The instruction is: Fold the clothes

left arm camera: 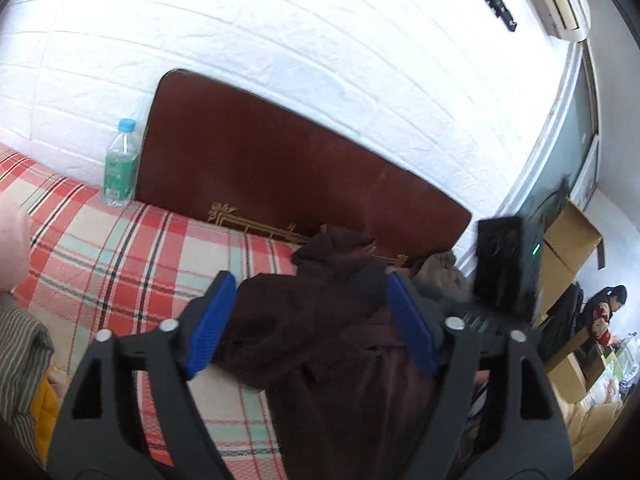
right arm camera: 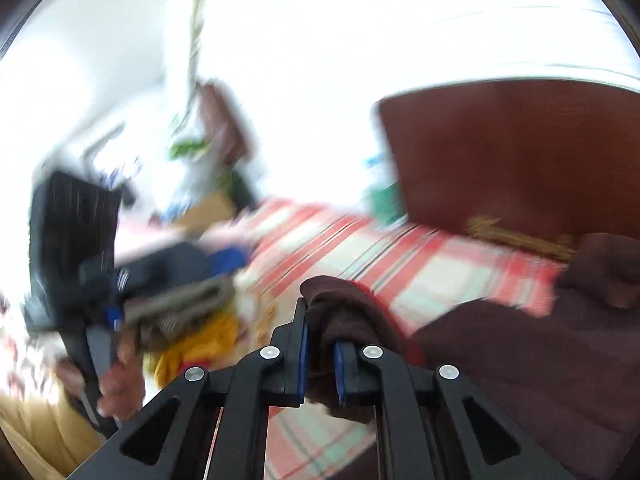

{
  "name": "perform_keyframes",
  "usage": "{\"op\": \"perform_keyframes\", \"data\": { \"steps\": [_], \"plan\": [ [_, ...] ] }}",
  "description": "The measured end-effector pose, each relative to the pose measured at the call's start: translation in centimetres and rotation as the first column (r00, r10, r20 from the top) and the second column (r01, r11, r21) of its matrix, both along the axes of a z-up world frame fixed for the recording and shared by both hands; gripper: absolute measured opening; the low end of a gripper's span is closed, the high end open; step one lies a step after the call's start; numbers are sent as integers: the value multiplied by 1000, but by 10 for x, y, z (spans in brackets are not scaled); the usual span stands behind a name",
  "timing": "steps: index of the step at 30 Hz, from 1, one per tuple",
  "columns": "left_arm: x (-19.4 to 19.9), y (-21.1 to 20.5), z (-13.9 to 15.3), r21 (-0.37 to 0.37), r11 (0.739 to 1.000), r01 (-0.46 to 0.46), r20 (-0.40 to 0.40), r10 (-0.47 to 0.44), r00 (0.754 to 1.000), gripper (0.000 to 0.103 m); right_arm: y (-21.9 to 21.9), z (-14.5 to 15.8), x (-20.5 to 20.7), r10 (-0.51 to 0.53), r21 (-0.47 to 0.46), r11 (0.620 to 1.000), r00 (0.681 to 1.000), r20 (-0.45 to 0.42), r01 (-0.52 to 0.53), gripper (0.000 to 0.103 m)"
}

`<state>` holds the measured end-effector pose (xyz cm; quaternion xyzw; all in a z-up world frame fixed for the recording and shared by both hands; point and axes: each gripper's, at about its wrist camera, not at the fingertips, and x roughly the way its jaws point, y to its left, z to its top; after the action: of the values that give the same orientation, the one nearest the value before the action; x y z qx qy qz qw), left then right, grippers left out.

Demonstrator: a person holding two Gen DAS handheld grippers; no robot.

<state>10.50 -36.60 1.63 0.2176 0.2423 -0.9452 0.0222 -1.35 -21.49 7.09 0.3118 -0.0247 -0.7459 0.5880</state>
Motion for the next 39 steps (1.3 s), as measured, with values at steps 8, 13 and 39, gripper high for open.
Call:
{"op": "perform_keyframes", "data": {
  "steps": [8,13,39],
  "plan": [
    [-54,28,-76,-37,996,80,263,-67,963,80,139,-12,-99,-350,12,935,916,194,355,9],
    [-86,51,-104,-109,985,132,363,-84,928,80,180,-75,-124,-453,177,891,826,334,417,13],
    [-121,37,-89,-286,958,26,349,78,934,79,167,-114,-108,-339,509,751,907,-250,420,46]
  ]
}}
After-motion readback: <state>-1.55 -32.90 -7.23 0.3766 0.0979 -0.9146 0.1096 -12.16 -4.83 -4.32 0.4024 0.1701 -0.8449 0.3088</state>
